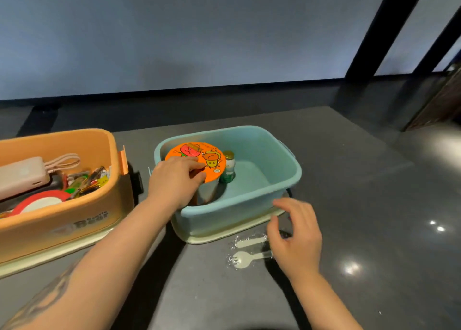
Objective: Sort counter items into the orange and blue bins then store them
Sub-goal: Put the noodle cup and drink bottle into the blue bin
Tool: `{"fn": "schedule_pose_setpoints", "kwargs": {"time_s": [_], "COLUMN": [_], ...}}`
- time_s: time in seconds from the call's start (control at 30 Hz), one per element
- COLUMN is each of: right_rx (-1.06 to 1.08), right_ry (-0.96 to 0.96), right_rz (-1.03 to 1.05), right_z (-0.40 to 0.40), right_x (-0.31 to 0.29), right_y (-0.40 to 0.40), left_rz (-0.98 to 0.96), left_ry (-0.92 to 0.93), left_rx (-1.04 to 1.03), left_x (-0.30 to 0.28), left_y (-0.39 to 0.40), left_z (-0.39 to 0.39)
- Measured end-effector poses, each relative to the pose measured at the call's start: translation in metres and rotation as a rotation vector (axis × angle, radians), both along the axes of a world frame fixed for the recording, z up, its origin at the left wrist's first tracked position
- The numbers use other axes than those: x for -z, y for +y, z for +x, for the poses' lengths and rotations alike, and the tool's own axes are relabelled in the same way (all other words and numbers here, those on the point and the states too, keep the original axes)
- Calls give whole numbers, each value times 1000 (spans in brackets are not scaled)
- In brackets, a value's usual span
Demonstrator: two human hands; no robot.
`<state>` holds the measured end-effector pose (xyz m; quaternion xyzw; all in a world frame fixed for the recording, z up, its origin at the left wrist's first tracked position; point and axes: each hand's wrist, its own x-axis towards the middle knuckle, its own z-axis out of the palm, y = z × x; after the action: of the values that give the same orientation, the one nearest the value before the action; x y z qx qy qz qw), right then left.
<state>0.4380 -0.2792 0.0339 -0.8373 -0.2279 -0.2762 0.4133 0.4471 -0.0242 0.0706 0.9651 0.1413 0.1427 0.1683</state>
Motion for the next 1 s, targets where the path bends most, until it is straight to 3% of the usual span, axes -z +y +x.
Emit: {"fn": "schedule_pose_setpoints", "kwargs": {"time_s": [0.07, 0.2, 0.63, 0.73, 0.8, 0.9, 1.0], "right_rx": [-19, -226, -129, -133, -157, -162, -113], "right_ry": [91, 501, 586, 571, 558, 387, 251], "right_rz": [-128, -572, -592, -468, -268, 80, 294], "right_z": [-10, -3, 2, -9, -12, -1, 31], "right_x": [25, 53, 43, 33, 15, -27, -62], "right_y": [-14, -23, -10, -12, -10, 4, 30], "left_rz": [5, 29, 16, 14, 6, -6, -11], "left_ry": [1, 31, 59, 32, 16, 6, 7], "left_rx": [-7, 10, 10, 4, 5, 6, 3], "left_x": [0, -2, -5, -4, -4, -4, -5], "left_y": [-1, -1, -1, -2, -2, -2, -2], "left_z": [0, 0, -2, -3, -4, -3, -3]}}
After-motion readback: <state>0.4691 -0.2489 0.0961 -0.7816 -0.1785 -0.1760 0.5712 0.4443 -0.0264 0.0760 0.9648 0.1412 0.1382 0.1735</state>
